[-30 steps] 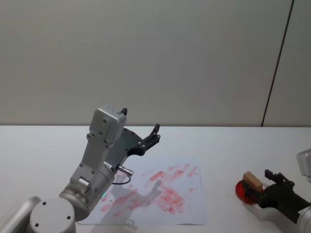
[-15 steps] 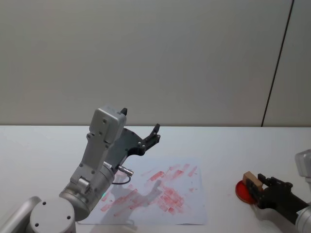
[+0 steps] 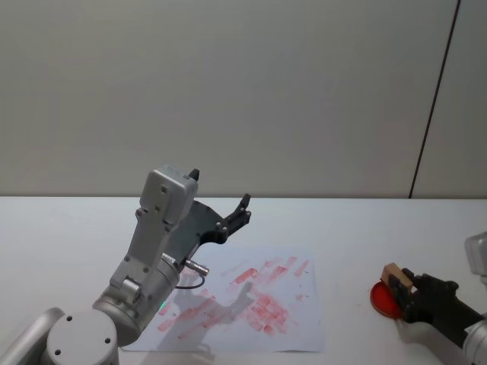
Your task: Use the one hand to pick up the stamp and affix it onto the A4 paper.
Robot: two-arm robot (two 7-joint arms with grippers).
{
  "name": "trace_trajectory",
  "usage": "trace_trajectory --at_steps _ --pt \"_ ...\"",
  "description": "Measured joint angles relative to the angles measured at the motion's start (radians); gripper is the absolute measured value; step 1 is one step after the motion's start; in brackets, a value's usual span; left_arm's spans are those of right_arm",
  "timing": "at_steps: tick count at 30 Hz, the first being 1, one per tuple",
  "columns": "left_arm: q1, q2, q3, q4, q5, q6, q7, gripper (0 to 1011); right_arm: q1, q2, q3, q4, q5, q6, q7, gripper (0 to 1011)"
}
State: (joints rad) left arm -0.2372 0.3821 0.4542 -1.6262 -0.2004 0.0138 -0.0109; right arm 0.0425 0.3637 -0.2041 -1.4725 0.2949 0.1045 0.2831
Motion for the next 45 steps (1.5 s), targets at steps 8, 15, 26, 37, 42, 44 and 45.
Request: trace_trajectory --at_steps 8,15,26,37,42,44,45 --pt "0.000 0.000 0.000 0.000 0.000 0.000 0.000 1003 0.006 -0.007 -0.008 -0.033 -0.001 -0.018 0.036 219" --pt "0.000 0.000 0.000 0.000 0.000 0.000 0.000 1002 0.029 -0.032 -0.032 -0.058 -0.015 -0.015 0.089 219" --pt "0.000 0.000 0.000 0.000 0.000 0.000 0.000 1002 0.069 -0.080 -0.073 -0.052 -0.051 0.004 0.134 219" --pt "0.000 0.000 0.000 0.000 0.000 0.000 0.000 1003 0.109 -0.131 -0.113 0.005 -0.105 0.012 0.136 219" --pt "0.000 0.000 0.000 0.000 0.000 0.000 0.000 1002 0.121 -0.147 -0.126 0.035 -0.132 0.012 0.125 219" --pt "0.000 0.000 0.000 0.000 0.000 0.000 0.000 1002 0.125 -0.151 -0.129 0.043 -0.139 0.012 0.122 220" --pt "0.000 0.000 0.000 0.000 0.000 0.000 0.000 1003 0.128 -0.154 -0.132 0.051 -0.146 0.013 0.119 219"
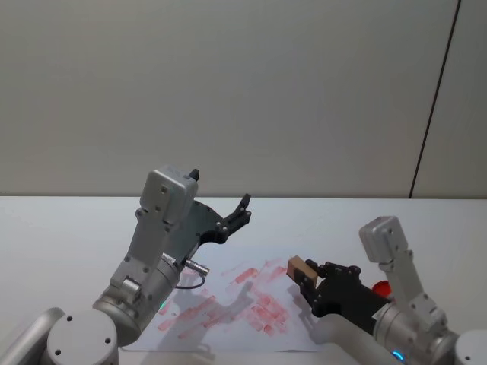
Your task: Use the one hand to pick up the stamp and affix it onto the A4 paper.
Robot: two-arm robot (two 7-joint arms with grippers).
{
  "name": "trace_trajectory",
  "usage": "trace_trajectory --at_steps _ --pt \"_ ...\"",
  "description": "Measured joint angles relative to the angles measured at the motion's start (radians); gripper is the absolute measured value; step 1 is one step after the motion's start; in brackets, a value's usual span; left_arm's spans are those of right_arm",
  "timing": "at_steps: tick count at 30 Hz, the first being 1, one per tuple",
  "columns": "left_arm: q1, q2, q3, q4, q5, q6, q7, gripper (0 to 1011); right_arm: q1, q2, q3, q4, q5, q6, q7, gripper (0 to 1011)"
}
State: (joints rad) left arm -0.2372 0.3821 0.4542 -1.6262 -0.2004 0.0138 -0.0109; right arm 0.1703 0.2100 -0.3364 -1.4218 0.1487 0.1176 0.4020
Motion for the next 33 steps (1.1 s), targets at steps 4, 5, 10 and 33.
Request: trace_trajectory --at_steps 4,5,10,33 --pt "0.000 0.000 0.000 0.000 0.000 0.000 0.000 1002 0.007 -0.007 -0.006 0.017 -0.015 0.003 -0.006 220" --pt "0.000 0.000 0.000 0.000 0.000 0.000 0.000 1002 0.008 -0.008 -0.007 0.020 -0.018 0.003 -0.007 219" --pt "0.000 0.000 0.000 0.000 0.000 0.000 0.000 1003 0.016 -0.015 -0.014 0.042 -0.034 0.008 -0.010 219" --pt "0.000 0.000 0.000 0.000 0.000 0.000 0.000 1003 0.037 -0.028 -0.024 0.089 -0.060 0.041 -0.007 220"
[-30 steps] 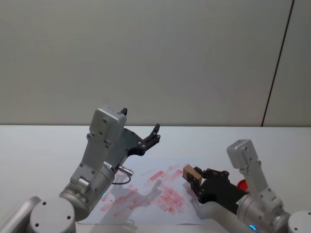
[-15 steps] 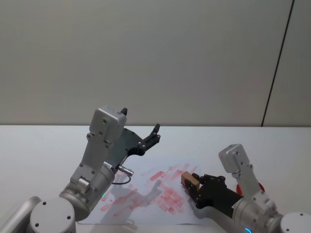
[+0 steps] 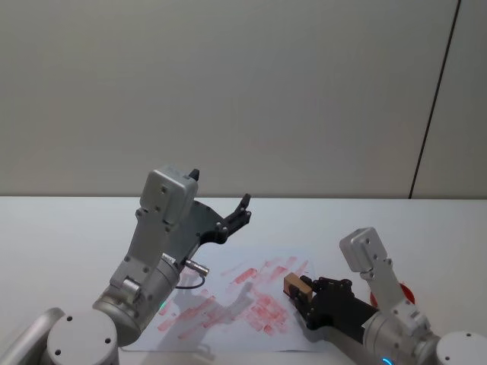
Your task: Use the one hand to pick up the stamp and affix it onto the A4 paper.
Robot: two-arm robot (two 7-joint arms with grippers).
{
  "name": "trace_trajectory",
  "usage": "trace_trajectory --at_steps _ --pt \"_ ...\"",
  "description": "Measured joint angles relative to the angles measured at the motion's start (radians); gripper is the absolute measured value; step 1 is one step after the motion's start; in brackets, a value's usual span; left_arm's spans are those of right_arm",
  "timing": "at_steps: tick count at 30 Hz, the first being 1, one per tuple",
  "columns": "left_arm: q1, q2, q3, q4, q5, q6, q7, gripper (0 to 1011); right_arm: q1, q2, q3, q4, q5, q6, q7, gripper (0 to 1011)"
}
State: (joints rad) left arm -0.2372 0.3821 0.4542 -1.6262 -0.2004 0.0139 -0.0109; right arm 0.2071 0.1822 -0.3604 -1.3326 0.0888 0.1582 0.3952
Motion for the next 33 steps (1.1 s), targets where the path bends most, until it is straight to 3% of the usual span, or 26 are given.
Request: trace_trajectory --at_steps 17,33 --pt "0.000 0.000 0.000 0.000 0.000 0.000 0.000 1003 -0.001 0.005 0.004 -0.007 0.027 0.019 0.009 220" --pt "0.000 0.000 0.000 0.000 0.000 0.000 0.000 1002 -0.025 0.050 0.052 -0.115 0.114 -0.030 -0.015 219"
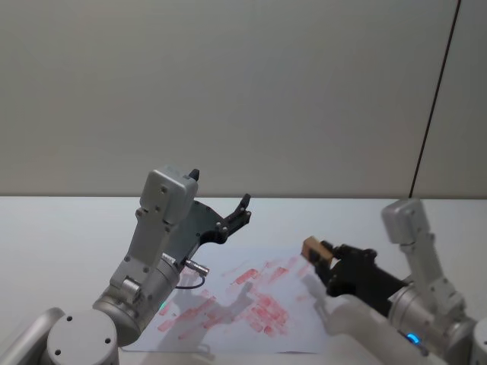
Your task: Use the one hand to pick up the stamp and affix it onto the A4 paper.
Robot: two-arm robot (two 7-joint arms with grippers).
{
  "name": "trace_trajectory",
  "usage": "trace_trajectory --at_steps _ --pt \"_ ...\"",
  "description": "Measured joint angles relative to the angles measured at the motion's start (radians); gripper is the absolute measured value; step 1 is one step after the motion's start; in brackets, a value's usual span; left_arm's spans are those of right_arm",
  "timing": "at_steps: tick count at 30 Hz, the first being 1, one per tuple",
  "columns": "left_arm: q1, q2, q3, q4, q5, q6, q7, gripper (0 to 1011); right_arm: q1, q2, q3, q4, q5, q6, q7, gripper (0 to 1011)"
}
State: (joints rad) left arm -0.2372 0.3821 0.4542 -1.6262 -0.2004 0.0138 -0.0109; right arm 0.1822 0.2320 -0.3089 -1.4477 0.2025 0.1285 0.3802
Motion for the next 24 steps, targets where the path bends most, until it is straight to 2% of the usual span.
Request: trace_trajectory --at_steps 10,24 --pt "0.000 0.000 0.000 0.000 0.000 0.000 0.000 1003 -0.032 0.053 0.042 -0.061 0.027 0.000 -0.037 219" --pt "0.000 0.000 0.000 0.000 0.000 0.000 0.000 1002 -0.090 0.114 0.076 -0.094 0.037 0.009 -0.063 220"
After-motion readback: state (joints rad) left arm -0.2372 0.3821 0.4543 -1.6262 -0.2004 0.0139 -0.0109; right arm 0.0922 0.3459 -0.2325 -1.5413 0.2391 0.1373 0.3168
